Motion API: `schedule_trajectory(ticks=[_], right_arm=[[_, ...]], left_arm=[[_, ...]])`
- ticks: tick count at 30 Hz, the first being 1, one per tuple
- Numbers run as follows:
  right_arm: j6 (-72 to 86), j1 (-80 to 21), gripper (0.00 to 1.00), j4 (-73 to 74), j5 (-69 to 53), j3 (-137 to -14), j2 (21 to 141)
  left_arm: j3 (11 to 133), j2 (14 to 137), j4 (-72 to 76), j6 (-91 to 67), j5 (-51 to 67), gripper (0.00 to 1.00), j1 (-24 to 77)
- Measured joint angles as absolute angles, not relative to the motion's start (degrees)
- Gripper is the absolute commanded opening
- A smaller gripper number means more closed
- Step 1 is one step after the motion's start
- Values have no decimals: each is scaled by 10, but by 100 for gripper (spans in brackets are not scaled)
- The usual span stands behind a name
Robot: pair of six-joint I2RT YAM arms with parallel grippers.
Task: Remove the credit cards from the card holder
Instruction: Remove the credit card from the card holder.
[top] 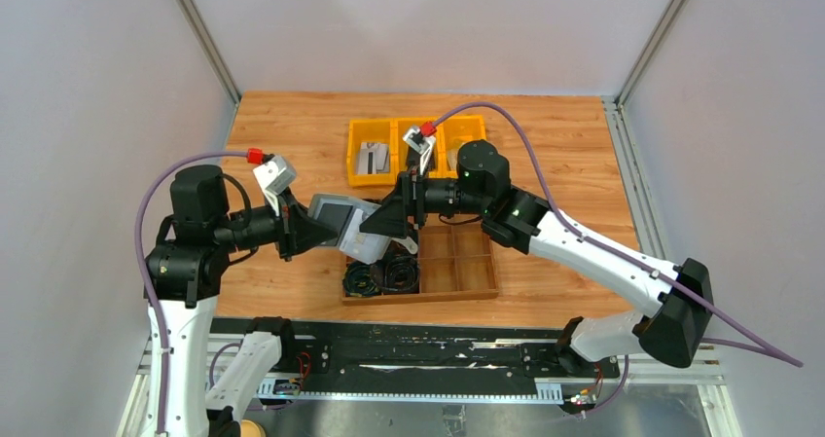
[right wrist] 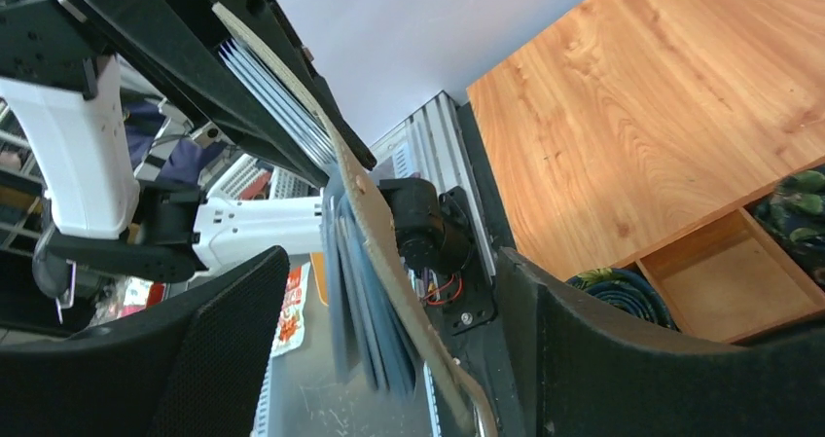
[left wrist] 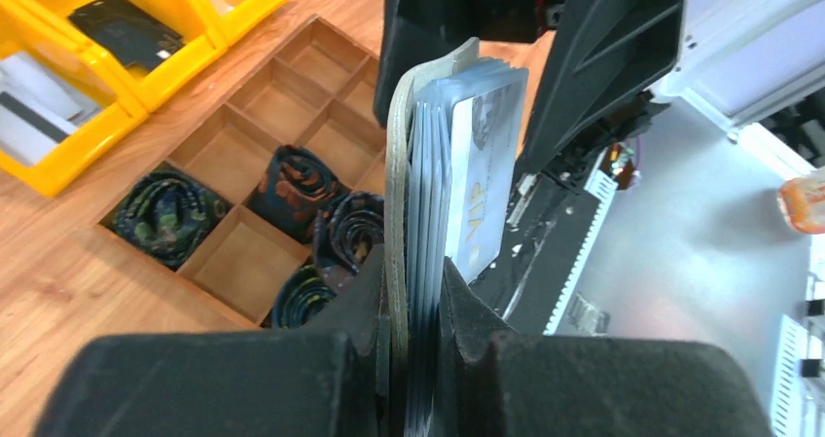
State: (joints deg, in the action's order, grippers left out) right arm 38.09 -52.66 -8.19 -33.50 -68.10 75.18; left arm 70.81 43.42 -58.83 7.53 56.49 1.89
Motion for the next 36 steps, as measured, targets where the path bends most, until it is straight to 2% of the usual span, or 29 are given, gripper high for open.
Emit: schedule_trajectory(ticks=[2, 6, 8, 11, 13, 16, 20, 22, 27, 29, 30, 31, 34, 36], right_arm=[[377, -531, 65, -85, -354, -681, 759], [370, -536, 27, -102, -390, -681, 763], [374, -537, 17, -112, -410, -681, 763], [375, -533, 6, -126, -430, -674, 761], [377, -533, 0, -141, -445, -662, 758], [377, -538, 0, -152, -467, -647, 750], [377, -539, 0, -160, -481, -643, 740], [377, -539, 0, -165, -485, -643, 737], [376, -539, 0, -168, -492, -637, 728], [374, -539, 0, -167, -497, -632, 722], [373, -539, 4, -167, -499, -631, 720], [371, -539, 12, -166, -502, -631, 718], [361, -537, 46, -154, -502, -632, 715], [357, -531, 55, -136, -499, -635, 715]], left_arm=[[708, 436, -588, 67, 578, 2, 19], [705, 446, -582, 41, 611, 8, 19], [702, 456, -579, 23, 632, 15, 19], [700, 475, -575, -4, 669, 44, 17], [698, 482, -570, -16, 692, 56, 17], [696, 489, -565, -33, 719, 60, 17], [695, 493, -562, -39, 736, 45, 17], [694, 491, -559, -39, 748, 40, 17], [692, 486, -555, -46, 776, 40, 17], [690, 485, -555, -48, 787, 35, 17], [689, 485, -554, -49, 793, 29, 17], [689, 485, -554, -50, 797, 24, 17], [688, 484, -554, -50, 802, 10, 17], [688, 483, -554, -49, 788, 5, 17]])
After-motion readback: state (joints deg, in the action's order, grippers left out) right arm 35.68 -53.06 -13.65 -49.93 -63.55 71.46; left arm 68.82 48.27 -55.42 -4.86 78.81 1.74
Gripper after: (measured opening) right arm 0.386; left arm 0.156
